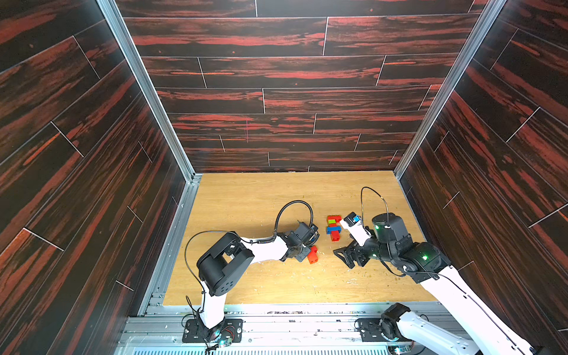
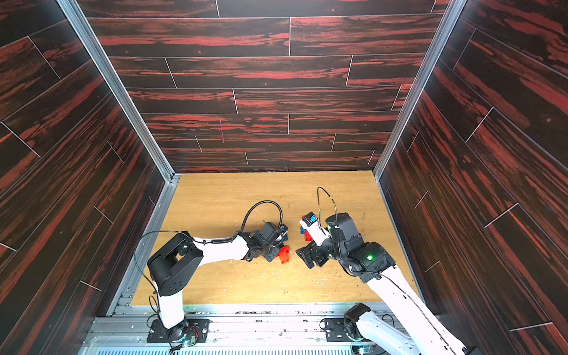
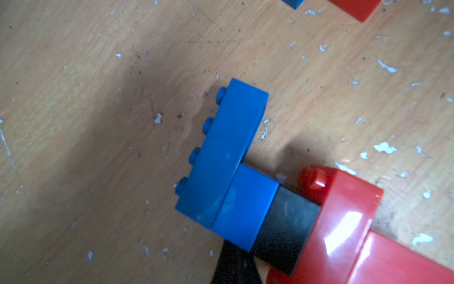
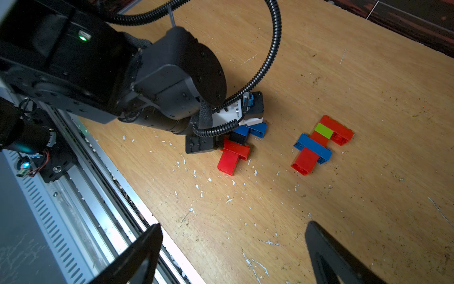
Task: Assemble the letter f with lego
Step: Adjust the lego brick at the center of the board.
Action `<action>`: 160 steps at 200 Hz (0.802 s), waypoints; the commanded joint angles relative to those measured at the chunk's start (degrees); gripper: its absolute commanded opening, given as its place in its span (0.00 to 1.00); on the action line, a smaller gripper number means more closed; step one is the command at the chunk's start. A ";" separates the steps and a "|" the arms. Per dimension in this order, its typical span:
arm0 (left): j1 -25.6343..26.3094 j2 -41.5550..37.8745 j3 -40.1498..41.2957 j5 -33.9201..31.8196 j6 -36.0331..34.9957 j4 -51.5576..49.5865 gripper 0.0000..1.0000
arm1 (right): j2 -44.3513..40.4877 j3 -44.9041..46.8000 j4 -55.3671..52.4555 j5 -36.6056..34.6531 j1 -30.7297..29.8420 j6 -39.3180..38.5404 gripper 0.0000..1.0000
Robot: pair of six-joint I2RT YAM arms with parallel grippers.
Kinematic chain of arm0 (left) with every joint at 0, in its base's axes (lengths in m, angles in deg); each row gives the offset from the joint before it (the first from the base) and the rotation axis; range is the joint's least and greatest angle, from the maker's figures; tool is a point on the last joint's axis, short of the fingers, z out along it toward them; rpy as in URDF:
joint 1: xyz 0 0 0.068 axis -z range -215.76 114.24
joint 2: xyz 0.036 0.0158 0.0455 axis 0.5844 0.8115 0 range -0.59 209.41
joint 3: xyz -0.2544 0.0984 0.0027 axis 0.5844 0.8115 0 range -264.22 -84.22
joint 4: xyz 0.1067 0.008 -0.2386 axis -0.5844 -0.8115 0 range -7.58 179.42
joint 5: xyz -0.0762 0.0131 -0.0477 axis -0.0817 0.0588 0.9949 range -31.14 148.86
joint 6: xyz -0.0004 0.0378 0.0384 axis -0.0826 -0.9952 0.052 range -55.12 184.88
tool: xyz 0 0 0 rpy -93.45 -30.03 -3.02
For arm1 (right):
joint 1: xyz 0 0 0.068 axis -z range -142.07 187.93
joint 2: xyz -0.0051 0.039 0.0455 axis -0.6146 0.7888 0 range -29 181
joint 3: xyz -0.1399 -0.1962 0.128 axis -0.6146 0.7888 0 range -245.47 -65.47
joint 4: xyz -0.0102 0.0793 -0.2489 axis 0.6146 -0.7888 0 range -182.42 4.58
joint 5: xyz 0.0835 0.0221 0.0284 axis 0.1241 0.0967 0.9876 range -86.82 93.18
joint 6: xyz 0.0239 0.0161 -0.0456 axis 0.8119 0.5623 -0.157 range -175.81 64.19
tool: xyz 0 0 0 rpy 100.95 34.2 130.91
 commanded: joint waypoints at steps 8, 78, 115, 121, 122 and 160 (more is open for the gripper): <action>-0.56 0.57 -1.71 0.48 -1.00 -0.36 0.00 | 0.09 -0.52 -0.17 0.05 0.12 0.48 0.94; -1.40 -0.02 -1.41 0.21 -1.61 -0.45 0.00 | 0.75 -0.55 0.25 0.20 0.10 0.05 0.94; -1.65 0.31 -2.04 0.52 -2.05 -0.55 0.00 | 0.83 -0.42 0.45 0.19 0.10 -0.13 0.94; -1.75 0.50 -2.34 0.65 -2.17 -0.73 0.00 | 0.84 -0.36 0.38 0.24 0.14 -0.13 0.94; -1.78 0.54 -2.45 0.65 -2.20 -0.81 0.00 | 0.79 -0.37 0.37 0.25 0.12 -0.13 0.94; -1.75 1.25 -3.47 1.14 -2.60 -1.03 0.00 | 0.23 -0.10 0.35 0.26 0.10 0.22 0.94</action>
